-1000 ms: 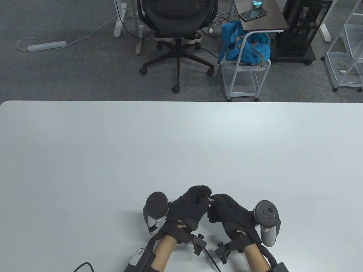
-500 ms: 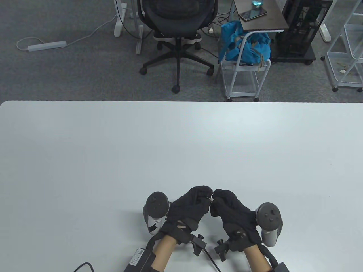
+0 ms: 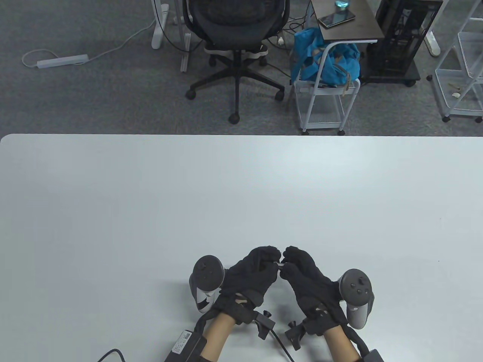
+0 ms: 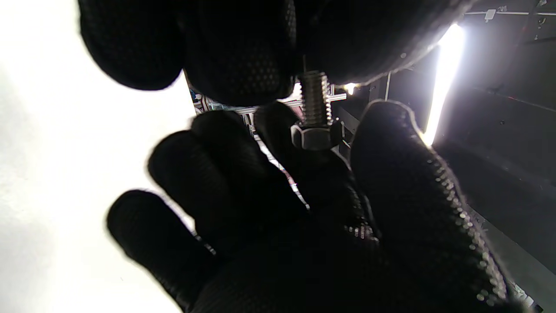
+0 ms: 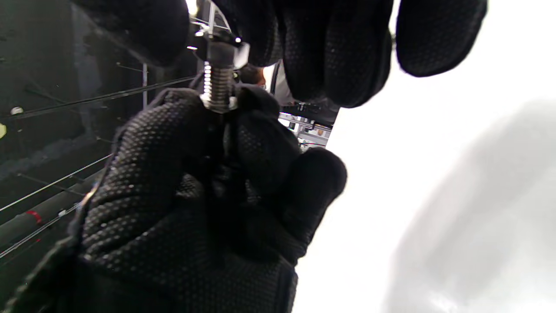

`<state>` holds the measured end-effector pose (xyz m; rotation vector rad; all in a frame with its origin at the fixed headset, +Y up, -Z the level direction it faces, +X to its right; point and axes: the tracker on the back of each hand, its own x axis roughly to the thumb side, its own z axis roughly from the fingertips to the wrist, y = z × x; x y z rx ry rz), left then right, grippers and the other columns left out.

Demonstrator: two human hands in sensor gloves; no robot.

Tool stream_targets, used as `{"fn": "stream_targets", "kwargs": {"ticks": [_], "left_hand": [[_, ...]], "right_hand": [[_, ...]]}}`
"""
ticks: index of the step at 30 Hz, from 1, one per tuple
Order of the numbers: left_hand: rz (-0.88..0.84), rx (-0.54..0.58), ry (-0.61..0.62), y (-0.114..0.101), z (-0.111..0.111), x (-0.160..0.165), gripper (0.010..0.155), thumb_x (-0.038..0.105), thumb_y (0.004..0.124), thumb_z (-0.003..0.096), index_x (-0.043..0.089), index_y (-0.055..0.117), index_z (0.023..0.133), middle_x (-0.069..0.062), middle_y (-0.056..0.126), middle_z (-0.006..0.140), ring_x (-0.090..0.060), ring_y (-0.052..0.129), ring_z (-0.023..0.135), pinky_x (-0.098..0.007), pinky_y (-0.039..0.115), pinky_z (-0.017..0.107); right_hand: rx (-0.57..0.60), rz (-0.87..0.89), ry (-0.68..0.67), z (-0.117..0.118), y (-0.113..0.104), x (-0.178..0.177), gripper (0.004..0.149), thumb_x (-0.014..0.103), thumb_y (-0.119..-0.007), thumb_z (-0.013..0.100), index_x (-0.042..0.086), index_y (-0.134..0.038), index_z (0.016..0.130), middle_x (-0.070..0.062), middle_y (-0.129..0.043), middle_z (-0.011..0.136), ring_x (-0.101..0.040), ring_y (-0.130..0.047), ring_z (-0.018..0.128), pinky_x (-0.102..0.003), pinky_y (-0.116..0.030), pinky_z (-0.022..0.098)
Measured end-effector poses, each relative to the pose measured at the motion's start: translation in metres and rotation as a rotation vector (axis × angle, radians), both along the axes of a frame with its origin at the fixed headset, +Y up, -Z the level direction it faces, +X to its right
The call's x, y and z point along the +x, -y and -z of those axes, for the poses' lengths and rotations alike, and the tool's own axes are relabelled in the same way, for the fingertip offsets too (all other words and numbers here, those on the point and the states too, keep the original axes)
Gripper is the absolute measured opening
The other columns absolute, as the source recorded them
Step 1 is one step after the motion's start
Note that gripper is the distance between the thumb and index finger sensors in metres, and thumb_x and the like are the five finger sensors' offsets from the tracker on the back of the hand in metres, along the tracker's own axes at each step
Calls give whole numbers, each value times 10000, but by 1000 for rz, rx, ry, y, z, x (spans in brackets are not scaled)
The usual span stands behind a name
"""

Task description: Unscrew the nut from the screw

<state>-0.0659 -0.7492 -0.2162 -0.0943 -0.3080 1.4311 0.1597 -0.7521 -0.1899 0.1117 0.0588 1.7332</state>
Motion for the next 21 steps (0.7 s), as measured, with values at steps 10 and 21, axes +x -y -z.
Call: {"fn": "stream_targets", "kwargs": {"ticks": [10, 21], "left_hand": [[5, 5, 0, 0, 0, 0, 476, 377, 842, 487, 228, 789, 936, -160, 897, 826, -230, 978, 492, -540, 838, 477], [-5, 6, 5, -1, 0, 0, 476, 381, 839, 487, 227, 789, 935, -157, 899, 823, -228, 980, 489, -538, 841, 474]], "right_hand": [[10, 5, -13, 1, -2, -1, 566, 458, -695, 568, 39, -711, 948, -116, -920, 688, -340, -950, 521, -592, -790, 487], [104, -30, 19, 0, -10, -1, 528, 394, -758, 541, 72, -712, 958, -107, -918, 686, -300, -961, 527, -564, -815, 503]]}}
